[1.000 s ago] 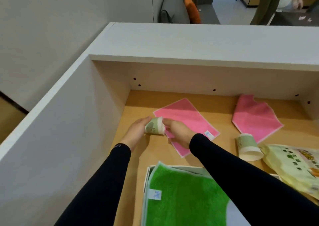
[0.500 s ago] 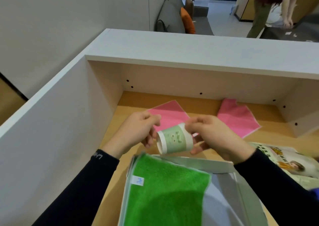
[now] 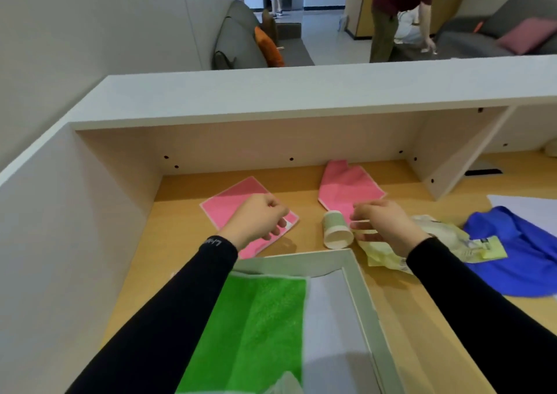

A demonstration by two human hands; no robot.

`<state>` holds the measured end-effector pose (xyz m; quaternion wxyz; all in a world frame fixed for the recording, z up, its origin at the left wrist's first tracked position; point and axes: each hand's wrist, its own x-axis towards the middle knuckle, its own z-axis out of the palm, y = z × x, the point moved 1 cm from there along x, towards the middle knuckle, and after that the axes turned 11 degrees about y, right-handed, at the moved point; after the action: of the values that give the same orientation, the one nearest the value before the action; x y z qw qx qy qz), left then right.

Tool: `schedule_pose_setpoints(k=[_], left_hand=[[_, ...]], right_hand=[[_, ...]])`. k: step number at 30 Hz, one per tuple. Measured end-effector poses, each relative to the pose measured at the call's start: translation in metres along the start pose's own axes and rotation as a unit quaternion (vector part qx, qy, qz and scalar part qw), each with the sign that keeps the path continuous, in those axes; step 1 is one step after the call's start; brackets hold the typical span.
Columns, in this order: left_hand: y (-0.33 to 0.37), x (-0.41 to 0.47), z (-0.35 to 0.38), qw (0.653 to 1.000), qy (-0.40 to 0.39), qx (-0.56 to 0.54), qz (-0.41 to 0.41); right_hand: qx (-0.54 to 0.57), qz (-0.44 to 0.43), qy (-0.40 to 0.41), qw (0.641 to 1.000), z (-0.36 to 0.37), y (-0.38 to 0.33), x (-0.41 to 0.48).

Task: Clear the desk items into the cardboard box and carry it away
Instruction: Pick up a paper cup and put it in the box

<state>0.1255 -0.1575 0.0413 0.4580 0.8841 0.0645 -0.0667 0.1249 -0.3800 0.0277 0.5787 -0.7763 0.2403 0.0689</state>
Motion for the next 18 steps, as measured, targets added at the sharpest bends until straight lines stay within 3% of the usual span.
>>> schedule_pose_setpoints(k=[7, 13, 18], left_hand=[[0.002, 0.051, 0.069, 0.992, -0.062, -0.037, -0.102], [0.0, 0.069, 0.109, 0.969, -0.109, -0.054, -0.215], [0.001, 0.072, 0.123, 0.951, -0.144, -0.106, -0.251]], right_hand=[[0.003, 0.027, -0.004, 1.0, 0.013, 0.025, 0.045], [0.022, 0.101, -0.024, 0.994, 0.034, 0.043, 0.082], [0.014, 0.14, -0.065, 0.988, 0.043, 0.05, 0.087]])
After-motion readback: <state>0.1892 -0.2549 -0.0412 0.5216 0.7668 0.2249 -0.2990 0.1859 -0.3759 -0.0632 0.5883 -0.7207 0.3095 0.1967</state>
